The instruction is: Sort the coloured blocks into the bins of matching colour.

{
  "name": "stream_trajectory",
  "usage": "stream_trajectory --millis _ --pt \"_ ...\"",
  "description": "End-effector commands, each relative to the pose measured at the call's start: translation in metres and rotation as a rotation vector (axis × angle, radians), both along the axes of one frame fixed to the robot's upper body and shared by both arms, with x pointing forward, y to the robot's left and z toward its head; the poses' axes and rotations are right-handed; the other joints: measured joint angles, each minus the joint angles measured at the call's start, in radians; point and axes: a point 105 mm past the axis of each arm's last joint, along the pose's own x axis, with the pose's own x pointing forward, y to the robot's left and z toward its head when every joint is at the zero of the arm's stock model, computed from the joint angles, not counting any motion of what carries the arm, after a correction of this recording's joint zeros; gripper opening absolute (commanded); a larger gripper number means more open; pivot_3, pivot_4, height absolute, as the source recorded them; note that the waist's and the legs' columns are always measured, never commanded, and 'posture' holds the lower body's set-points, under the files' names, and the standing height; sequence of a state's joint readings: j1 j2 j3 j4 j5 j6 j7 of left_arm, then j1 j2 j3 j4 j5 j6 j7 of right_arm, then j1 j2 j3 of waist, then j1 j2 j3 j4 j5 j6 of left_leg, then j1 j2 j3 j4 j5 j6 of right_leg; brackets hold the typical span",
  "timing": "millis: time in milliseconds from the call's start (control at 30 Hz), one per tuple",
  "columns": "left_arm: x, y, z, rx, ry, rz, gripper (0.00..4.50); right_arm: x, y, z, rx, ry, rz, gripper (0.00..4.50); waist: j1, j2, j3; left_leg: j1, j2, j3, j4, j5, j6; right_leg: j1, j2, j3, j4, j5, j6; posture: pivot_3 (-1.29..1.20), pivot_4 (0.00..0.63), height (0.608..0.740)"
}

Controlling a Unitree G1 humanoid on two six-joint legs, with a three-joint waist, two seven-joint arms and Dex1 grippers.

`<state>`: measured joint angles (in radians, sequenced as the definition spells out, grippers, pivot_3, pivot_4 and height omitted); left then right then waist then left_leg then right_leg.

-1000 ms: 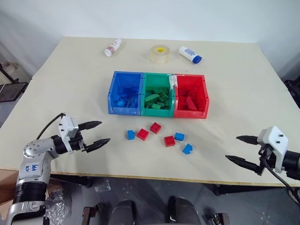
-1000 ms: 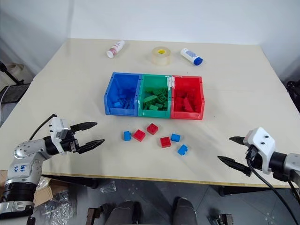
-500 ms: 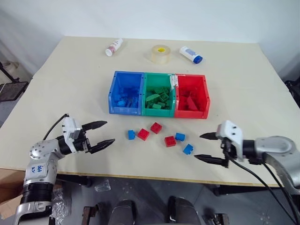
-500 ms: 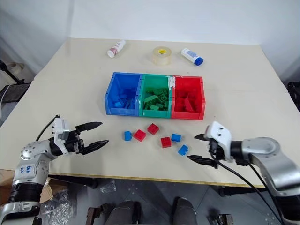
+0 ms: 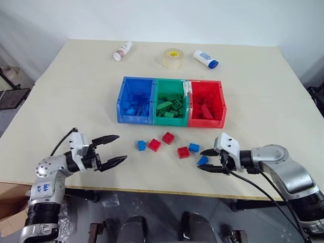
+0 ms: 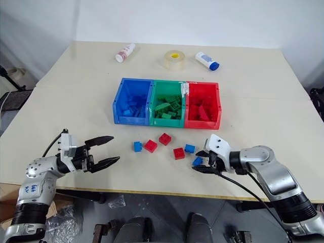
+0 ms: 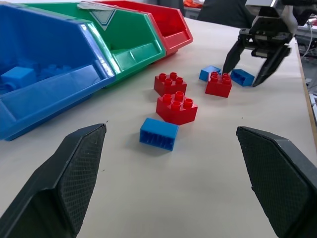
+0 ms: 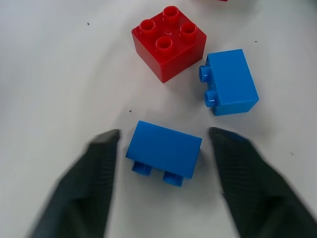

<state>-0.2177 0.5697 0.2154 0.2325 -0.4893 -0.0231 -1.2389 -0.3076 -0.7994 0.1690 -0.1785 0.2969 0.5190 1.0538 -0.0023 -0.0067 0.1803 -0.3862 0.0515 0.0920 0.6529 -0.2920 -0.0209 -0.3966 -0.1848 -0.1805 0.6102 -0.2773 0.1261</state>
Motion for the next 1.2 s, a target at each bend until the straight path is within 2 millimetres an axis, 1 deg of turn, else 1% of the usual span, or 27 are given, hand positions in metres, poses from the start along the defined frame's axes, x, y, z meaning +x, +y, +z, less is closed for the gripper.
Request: stream_trajectory --millis 33,200,300,400,467,533,633,667,767,833,867,1000,1067,1100,1200 --pt "-0.007 -0.002 0.009 -0.013 -0.049 -0.052 4.50 0.000 0.003 0.003 0.012 -0.020 -0.002 1.59 0.000 0.000 0.000 0.000 0.000 0.000 0.000 0.000 0.000 0.000 0.000 0.000 0.000 0.000 0.000 0.00 0.150 0.740" --pt "-0.013 -0.001 0.015 -0.042 -0.091 -0.137 4.50 0.001 0.006 0.010 0.037 -0.049 -0.019 1.57 -0.002 0.000 0.000 0.000 0.000 0.000 0.000 0.000 0.000 0.000 0.000 0.000 0.000 0.000 0.000 0.00 0.150 0.740" --pt "-0.018 0.002 0.013 -0.018 -0.093 -0.200 4.50 0.003 0.008 0.020 0.063 -0.077 -0.027 1.57 -0.001 0.000 0.000 0.000 0.000 0.000 0.000 0.000 0.000 0.000 0.000 0.000 0.000 0.000 0.000 0.00 0.150 0.740" --pt "-0.019 0.003 0.015 -0.022 -0.113 -0.223 4.50 0.007 0.012 0.036 0.109 -0.124 -0.035 1.57 -0.002 0.000 0.000 0.000 0.000 0.000 0.000 0.000 0.000 0.000 0.000 0.000 0.000 0.000 0.000 0.00 0.150 0.740" --pt "-0.016 0.003 0.016 -0.014 -0.128 -0.232 4.50 0.014 0.021 0.052 0.159 -0.179 -0.027 1.57 -0.003 0.000 0.000 0.000 0.000 0.000 0.000 0.000 0.000 0.000 0.000 0.000 0.000 0.000 0.000 0.00 0.150 0.740" --pt "-0.016 0.003 0.015 -0.005 -0.134 -0.237 4.50 0.017 0.029 0.062 0.191 -0.211 -0.021 1.57 -0.004 0.000 0.000 0.000 0.001 0.000 0.001 0.000 0.000 -0.001 0.000 0.000 0.000 0.000 -0.001 0.00 0.150 0.740" --pt "-0.013 -0.002 0.015 -0.012 -0.137 -0.241 4.50 0.036 0.055 0.086 0.263 -0.295 0.009 1.57 -0.009 0.000 0.000 0.000 0.001 0.001 0.001 0.000 0.000 -0.001 0.000 0.000 0.001 0.001 -0.001 0.00 0.150 0.740" --pt "-0.013 -0.003 0.015 -0.015 -0.138 -0.241 4.50 0.039 0.060 0.090 0.273 -0.307 0.015 1.57 -0.012 0.000 0.000 0.000 0.001 0.001 0.001 0.000 0.000 -0.001 0.001 0.001 0.001 0.001 -0.001 0.00 0.150 0.740" --pt "-0.011 -0.007 0.017 -0.020 -0.146 -0.244 4.50 0.054 0.084 0.103 0.325 -0.358 0.047 1.57 -0.022 0.000 0.000 0.000 0.001 0.001 0.001 0.000 0.000 -0.001 0.001 0.001 0.002 0.001 -0.001 0.00 0.150 0.740" --pt "-0.010 -0.008 0.018 -0.024 -0.151 -0.246 4.50 0.065 0.103 0.110 0.354 -0.383 0.066 1.57 -0.026 0.000 0.000 -0.001 0.001 0.001 0.001 0.000 0.000 -0.001 0.001 0.001 0.002 0.001 -0.001 0.00 0.150 0.740" --pt "-0.009 -0.009 0.018 -0.025 -0.153 -0.248 4.50 0.072 0.116 0.115 0.373 -0.400 0.078 1.57 -0.027 0.000 0.000 -0.001 0.001 0.001 0.001 0.000 0.000 -0.001 0.001 0.001 0.002 0.001 -0.001 0.00 0.150 0.740" --pt "-0.008 -0.013 0.019 -0.028 -0.159 -0.251 4.50 0.091 0.156 0.128 0.425 -0.444 0.092 1.57 -0.038 0.000 0.000 0.000 0.001 0.001 0.001 0.000 -0.001 -0.003 0.001 0.001 0.003 0.001 -0.001 0.00 0.150 0.740" --pt "-0.008 -0.016 0.020 -0.032 -0.169 -0.248 4.50 0.102 0.181 0.133 0.450 -0.461 0.081 1.57 -0.046 0.000 0.000 0.000 0.001 0.001 0.000 0.001 -0.001 -0.003 0.001 0.002 0.004 0.001 -0.001 0.00 0.150 0.740" --pt "-0.008 -0.017 0.020 -0.035 -0.173 -0.246 4.50 0.105 0.190 0.135 0.460 -0.463 0.077 1.57 -0.051 0.000 0.000 -0.001 0.001 0.002 0.000 0.001 -0.001 -0.003 0.001 0.002 0.004 0.001 -0.001 0.00 0.150 0.740" --pt "-0.008 -0.018 0.020 -0.039 -0.177 -0.240 4.50 0.111 0.208 0.134 0.458 -0.479 0.069 1.57 -0.055 0.000 0.000 -0.001 0.001 0.002 -0.001 0.001 -0.001 -0.003 0.001 0.002 0.003 0.001 -0.001 0.00 0.150 0.740"
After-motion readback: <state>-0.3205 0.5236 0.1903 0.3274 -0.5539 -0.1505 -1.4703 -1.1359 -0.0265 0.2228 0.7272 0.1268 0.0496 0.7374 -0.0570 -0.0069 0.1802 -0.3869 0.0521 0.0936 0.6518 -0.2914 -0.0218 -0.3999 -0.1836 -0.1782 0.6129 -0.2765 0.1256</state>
